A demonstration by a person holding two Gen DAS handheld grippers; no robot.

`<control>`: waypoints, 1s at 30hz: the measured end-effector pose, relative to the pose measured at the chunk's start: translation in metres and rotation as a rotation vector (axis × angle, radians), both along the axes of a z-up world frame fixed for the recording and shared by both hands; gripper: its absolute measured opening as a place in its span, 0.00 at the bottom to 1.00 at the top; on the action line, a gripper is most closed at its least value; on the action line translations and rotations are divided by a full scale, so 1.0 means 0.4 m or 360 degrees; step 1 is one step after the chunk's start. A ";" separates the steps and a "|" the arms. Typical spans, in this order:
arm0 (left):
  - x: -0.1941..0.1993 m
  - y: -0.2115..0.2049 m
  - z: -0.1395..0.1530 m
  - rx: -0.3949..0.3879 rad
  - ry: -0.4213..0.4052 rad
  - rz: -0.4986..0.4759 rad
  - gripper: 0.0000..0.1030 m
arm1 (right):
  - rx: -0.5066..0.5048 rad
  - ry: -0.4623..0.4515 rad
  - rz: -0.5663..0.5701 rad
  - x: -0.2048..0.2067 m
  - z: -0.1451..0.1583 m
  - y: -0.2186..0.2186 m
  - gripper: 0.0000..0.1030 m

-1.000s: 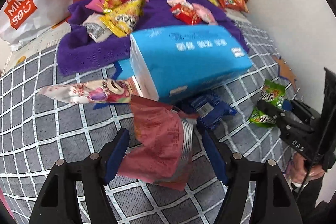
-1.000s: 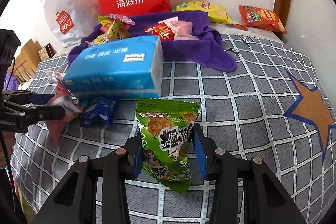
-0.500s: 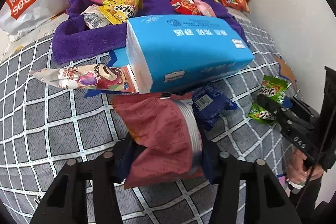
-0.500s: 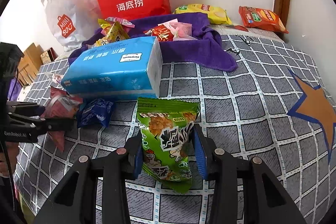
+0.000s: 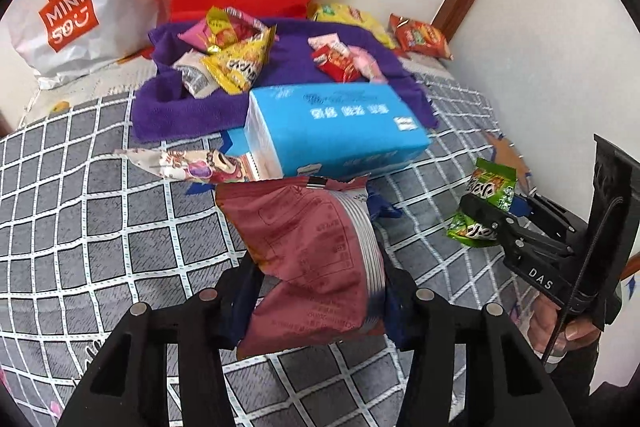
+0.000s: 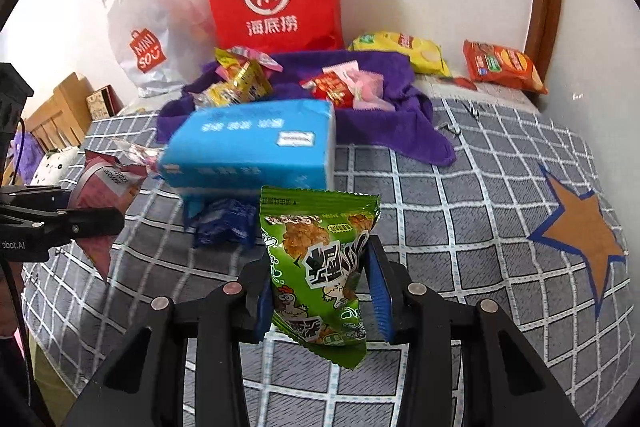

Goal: Organize snacks
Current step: 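Carry the green bag and maroon bag up toward the purple towel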

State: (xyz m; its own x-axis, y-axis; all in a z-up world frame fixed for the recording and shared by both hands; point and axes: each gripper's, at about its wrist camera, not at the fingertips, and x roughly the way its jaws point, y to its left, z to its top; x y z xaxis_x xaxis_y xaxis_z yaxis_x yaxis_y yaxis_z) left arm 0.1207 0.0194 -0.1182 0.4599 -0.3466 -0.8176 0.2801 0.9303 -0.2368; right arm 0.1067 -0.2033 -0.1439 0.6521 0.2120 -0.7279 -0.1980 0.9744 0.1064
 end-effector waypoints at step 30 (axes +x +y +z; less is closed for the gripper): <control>0.111 0.031 0.163 -0.0110 -0.0155 -0.0001 0.48 | 0.0031 -0.0134 -0.0071 0.083 0.213 0.021 0.39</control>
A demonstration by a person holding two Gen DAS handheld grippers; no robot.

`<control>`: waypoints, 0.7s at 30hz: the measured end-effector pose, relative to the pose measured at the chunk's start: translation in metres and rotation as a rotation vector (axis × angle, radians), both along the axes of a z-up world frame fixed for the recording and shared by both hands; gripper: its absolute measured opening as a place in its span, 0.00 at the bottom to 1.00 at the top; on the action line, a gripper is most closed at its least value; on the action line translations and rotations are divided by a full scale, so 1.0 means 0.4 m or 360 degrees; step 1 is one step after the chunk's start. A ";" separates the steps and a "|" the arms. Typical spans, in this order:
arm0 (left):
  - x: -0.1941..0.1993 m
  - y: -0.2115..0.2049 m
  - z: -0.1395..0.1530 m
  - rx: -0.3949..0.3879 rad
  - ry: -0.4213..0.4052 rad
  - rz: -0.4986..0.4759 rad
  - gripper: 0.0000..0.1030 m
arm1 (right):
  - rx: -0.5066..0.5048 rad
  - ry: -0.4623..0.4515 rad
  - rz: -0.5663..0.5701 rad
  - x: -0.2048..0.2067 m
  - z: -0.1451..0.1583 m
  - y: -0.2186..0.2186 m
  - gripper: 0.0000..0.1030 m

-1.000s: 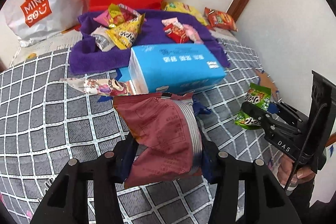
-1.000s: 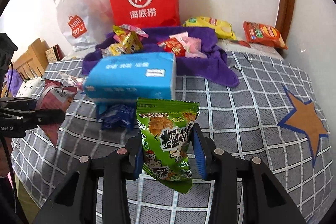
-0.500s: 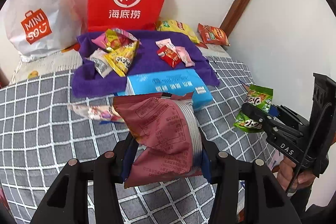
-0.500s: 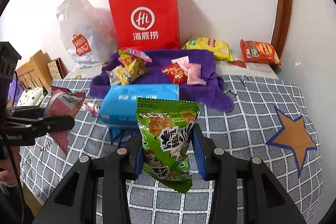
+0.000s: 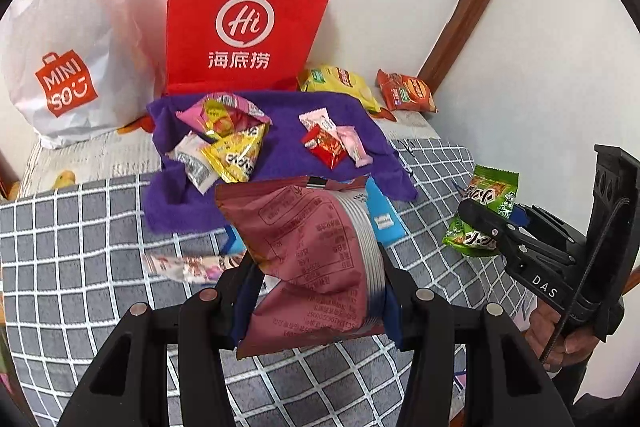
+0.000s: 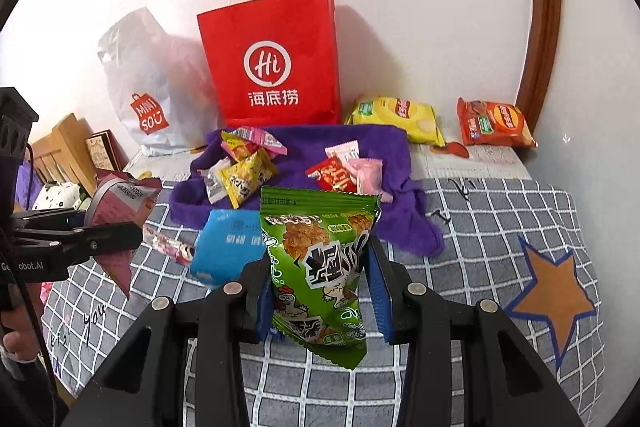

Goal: Organize snacks
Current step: 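Carry the green bag and maroon bag up toward the purple towel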

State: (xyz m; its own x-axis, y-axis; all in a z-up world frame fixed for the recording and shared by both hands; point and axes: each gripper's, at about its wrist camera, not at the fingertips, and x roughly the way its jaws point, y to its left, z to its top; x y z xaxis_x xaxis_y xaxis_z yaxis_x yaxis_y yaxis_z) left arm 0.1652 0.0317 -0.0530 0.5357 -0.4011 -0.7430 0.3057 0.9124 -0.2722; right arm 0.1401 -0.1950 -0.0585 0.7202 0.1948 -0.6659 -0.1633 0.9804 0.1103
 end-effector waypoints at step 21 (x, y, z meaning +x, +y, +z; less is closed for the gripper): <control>0.140 0.014 0.039 -0.0007 -0.0070 0.0021 0.48 | 0.0022 -0.0004 0.0073 0.172 0.023 0.033 0.39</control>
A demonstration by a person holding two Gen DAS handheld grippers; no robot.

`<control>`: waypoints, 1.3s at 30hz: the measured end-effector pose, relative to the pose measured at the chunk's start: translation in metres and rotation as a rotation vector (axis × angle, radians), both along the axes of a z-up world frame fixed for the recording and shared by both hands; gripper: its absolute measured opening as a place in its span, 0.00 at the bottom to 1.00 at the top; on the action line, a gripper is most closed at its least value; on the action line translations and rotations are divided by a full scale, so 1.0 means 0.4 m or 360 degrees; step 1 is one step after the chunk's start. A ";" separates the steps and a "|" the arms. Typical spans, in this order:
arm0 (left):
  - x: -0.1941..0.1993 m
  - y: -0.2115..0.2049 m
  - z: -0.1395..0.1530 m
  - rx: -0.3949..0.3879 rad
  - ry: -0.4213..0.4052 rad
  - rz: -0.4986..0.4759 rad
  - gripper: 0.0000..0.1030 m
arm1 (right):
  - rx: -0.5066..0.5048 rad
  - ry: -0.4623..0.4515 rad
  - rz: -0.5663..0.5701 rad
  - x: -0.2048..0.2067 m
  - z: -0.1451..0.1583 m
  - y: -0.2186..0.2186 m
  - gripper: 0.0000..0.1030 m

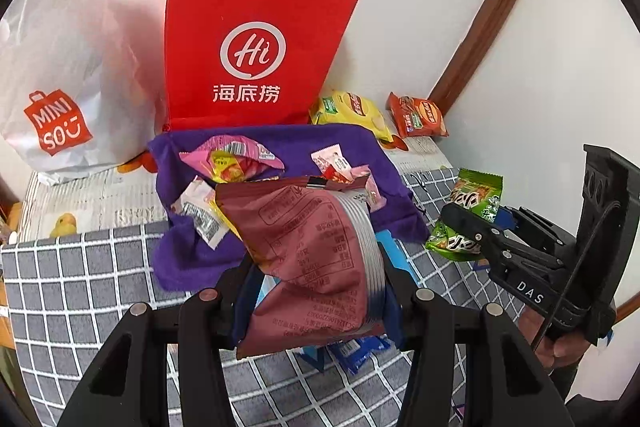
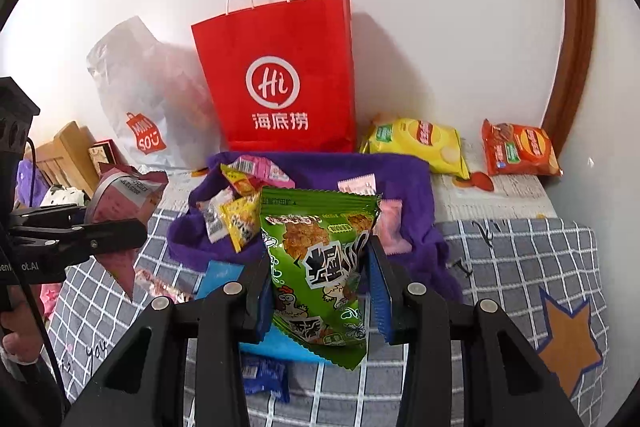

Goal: Organize snacks
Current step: 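Carry the green bag and maroon bag up toward the purple towel, then open both tools over the towel to drop the green and maroon bags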

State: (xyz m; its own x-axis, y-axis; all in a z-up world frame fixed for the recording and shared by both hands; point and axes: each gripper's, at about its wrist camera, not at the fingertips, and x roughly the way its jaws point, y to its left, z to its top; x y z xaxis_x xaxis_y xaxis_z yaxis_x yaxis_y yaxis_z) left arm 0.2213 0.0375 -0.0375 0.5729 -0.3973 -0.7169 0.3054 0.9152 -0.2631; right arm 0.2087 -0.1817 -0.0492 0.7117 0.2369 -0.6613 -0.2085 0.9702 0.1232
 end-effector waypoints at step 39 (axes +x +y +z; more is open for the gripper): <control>0.295 0.055 -0.034 -0.0008 -0.0007 0.0136 0.48 | -0.0019 -0.0006 0.0073 0.352 -0.040 0.031 0.39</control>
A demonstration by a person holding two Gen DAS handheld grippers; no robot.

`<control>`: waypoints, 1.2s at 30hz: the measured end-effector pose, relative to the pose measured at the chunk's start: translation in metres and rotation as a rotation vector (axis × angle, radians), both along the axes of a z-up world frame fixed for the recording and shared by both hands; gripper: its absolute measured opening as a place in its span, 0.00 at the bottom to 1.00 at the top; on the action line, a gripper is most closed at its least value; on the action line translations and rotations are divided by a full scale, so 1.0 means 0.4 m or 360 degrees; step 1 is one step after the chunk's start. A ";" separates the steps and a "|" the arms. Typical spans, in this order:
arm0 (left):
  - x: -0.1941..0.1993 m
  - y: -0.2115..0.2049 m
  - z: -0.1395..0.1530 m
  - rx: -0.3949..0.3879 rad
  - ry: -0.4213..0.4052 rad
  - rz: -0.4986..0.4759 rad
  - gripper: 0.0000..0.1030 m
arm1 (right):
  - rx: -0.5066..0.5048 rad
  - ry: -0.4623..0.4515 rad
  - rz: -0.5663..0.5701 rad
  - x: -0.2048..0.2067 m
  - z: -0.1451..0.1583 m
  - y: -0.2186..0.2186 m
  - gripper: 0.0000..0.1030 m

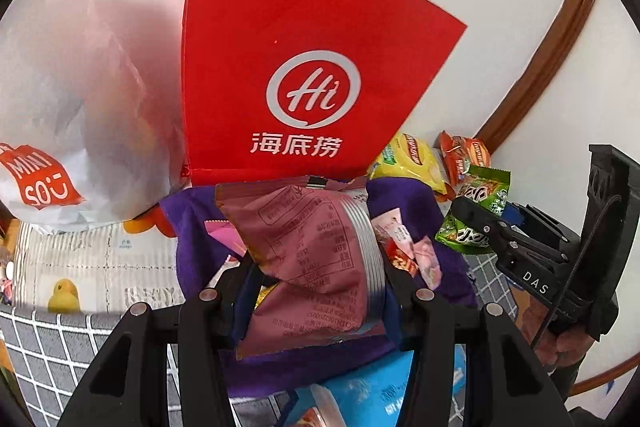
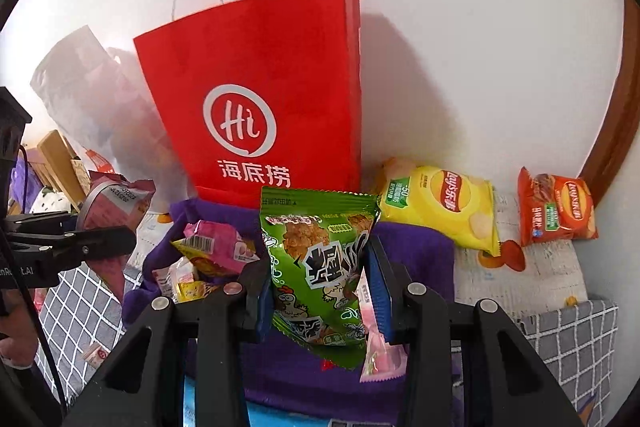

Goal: Organize snacks
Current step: 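Open both tools over the towel to drop the green and maroon bags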

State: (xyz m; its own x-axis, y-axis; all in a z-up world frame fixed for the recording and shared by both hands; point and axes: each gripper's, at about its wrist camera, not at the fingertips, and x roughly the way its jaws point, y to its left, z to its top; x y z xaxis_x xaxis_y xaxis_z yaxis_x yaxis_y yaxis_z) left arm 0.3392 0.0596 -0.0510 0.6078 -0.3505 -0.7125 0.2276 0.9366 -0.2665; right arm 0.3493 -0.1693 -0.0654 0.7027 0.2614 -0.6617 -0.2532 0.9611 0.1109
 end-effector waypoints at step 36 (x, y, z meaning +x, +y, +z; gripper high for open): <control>0.107 -0.045 -0.186 0.0115 0.0398 -0.0005 0.49 | -0.0190 0.0332 0.0086 0.102 -0.205 0.038 0.44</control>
